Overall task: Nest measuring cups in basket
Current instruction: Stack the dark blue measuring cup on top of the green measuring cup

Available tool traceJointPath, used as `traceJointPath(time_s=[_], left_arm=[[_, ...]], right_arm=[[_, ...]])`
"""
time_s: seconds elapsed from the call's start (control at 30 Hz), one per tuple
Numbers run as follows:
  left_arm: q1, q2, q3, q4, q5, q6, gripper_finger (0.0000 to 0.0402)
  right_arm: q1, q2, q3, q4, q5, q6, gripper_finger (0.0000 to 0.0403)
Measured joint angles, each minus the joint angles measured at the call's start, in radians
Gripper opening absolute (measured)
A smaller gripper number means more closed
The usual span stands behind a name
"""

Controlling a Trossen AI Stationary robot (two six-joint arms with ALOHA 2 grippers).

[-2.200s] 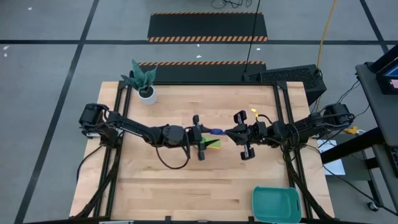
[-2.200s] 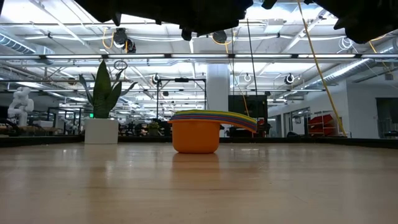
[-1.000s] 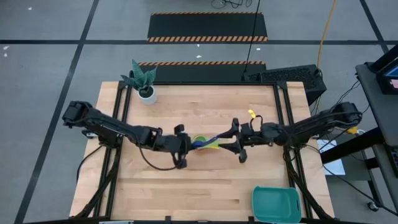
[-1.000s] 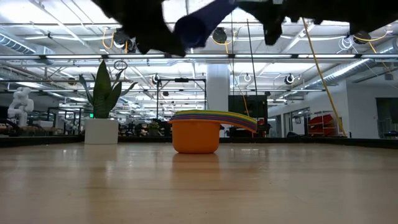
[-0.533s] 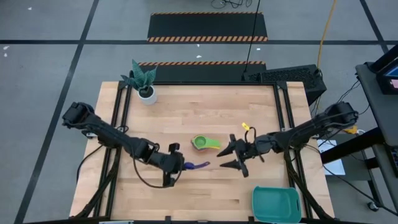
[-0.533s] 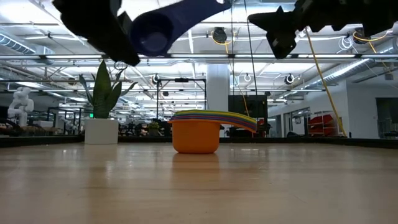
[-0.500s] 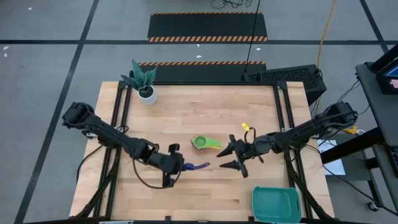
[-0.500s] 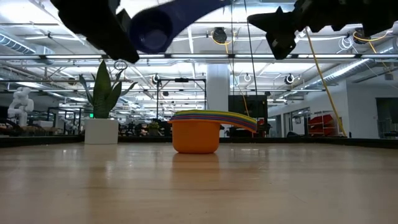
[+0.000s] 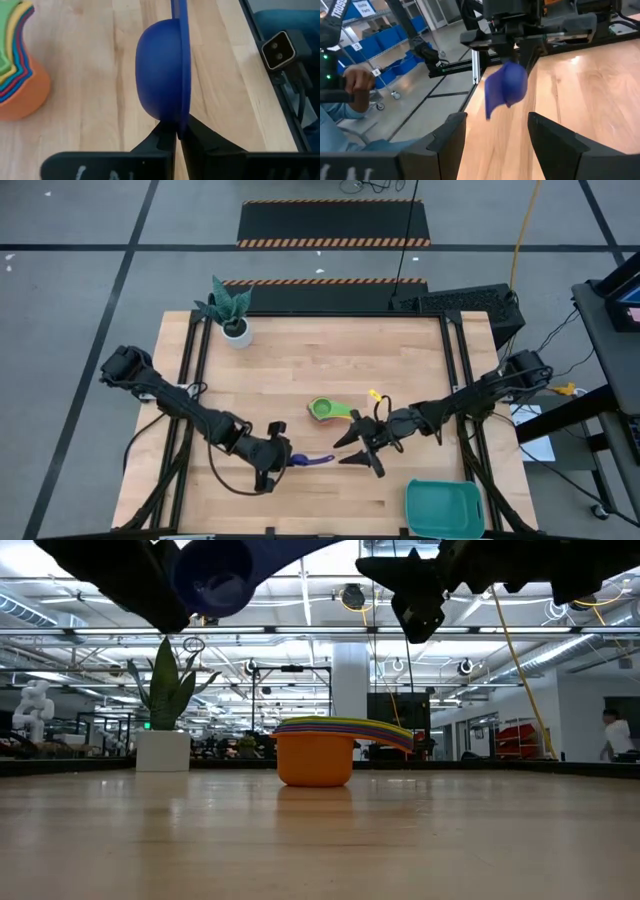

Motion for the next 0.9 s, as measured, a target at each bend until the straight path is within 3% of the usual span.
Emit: traceJointPath(time_s=[0.2, 0.37, 0.9], left_arm=[[-0.008, 0.006, 0.0, 0.003, 0.004, -0.003, 0.0007], [-0.003, 0.006, 0.0, 0.004, 0.003, -0.003, 0.002], [0.045, 0.006, 0.0, 0.007, 0.003, 0.0, 0.0017]], right_arm=[[0.004, 0.011, 0.024, -0.014, 0.0, -0.007, 0.0208], [0.004, 0.011, 0.024, -0.021, 0.0, -0.002, 0.0203], [0.003, 0.011, 0.024, -0.027, 0.003, -0.037, 0.0108]])
